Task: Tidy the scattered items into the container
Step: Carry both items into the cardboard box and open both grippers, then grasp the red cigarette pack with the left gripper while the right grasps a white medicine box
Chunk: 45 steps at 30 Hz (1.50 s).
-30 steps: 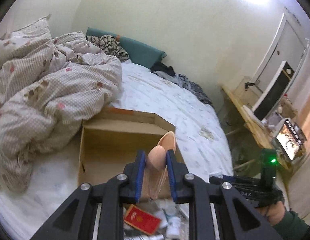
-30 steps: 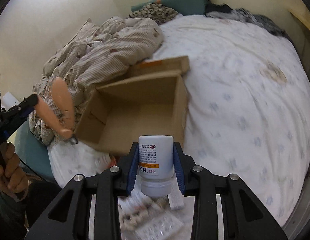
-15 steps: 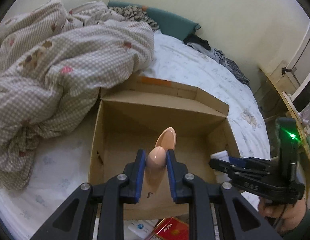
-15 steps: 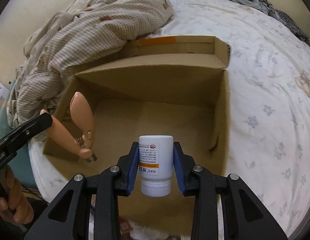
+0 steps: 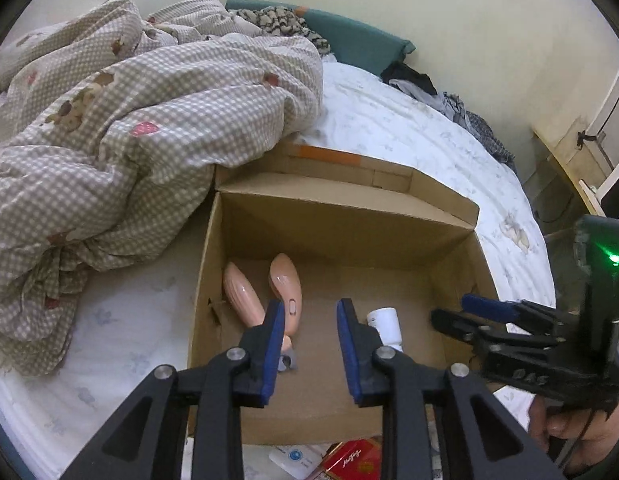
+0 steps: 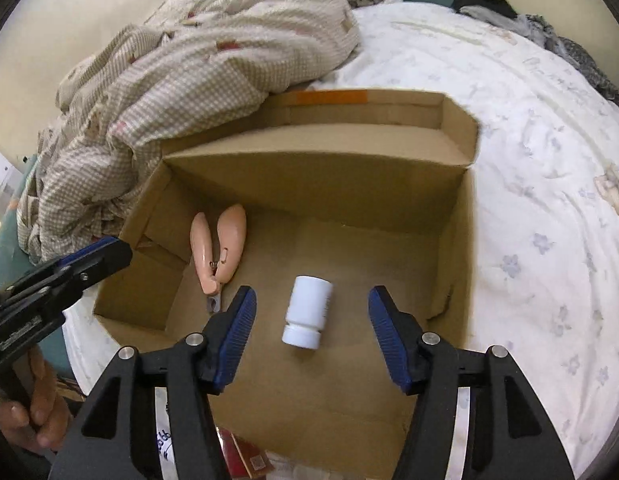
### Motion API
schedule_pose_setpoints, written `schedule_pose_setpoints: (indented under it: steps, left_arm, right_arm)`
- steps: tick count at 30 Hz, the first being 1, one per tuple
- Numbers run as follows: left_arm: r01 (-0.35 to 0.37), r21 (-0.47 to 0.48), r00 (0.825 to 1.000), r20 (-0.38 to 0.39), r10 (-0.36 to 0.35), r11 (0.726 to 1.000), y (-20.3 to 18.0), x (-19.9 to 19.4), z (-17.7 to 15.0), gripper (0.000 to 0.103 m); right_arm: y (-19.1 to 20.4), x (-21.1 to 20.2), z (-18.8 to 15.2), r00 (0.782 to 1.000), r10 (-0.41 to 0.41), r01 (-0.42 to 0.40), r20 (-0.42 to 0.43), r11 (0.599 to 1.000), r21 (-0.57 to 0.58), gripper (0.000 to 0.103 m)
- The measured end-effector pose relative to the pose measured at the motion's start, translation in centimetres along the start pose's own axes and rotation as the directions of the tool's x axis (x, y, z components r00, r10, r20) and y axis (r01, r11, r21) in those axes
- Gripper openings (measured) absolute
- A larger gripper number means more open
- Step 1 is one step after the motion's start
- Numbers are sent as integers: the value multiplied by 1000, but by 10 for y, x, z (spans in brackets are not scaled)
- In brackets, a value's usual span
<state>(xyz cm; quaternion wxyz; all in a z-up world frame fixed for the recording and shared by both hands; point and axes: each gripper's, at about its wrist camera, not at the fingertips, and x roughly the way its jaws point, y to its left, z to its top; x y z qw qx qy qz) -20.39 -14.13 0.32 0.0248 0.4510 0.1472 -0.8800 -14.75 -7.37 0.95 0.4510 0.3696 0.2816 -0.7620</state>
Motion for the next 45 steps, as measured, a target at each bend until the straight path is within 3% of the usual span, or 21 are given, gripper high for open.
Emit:
schedule_pose_setpoints:
  steps: [6, 10, 15, 19, 24, 28, 32, 37, 42, 45]
  left_arm:
    - [7, 58, 1000, 25, -8, 998, -12, -25, -13, 27]
    - [19, 102, 1000, 7, -19, 995, -24, -40, -35, 44]
    - [23, 152, 1000, -11, -21, 988, -38, -57, -68, 45]
    - [24, 191, 999, -27, -20, 981, -49, -70, -94, 47]
    - [-21, 214, 997, -74, 37, 977, -55, -60, -112, 50]
    - [-47, 204, 994, -86, 66, 978, -54, -52, -114, 59]
    - [-30, 166, 993, -110, 49, 986, -50, -47, -114, 59]
    - [-21, 157, 991, -129, 41, 987, -50, -39, -114, 59]
    - [-11, 109, 980, -196, 33, 994, -41, -26, -116, 59]
    - [8, 62, 971, -240, 7, 998, -34, -20, -118, 59]
  right_arm:
    - [-8, -49, -22, 998, 17, -17, 55, 1000, -8, 63]
    - [-14, -85, -54, 996, 37, -36, 80, 999, -15, 63]
    - [-35, -109, -100, 993, 59, -65, 100, 996, 56, 63]
    - [-52, -99, -118, 998, 21, -28, 63, 992, 122, 63]
    - [-74, -84, -139, 1000, -23, 21, 10, 979, 203, 63]
    - [-81, -88, -135, 999, -5, -3, 35, 970, 242, 63]
    - [-85, -87, -136, 999, 39, -46, 34, 962, 269, 63]
    - [-79, -65, -141, 999, 3, 6, -40, 977, 213, 63]
    - [-69, -20, -150, 985, -66, 85, -162, 990, 117, 63]
    - [-63, -5, -151, 979, -88, 103, -185, 992, 76, 62]
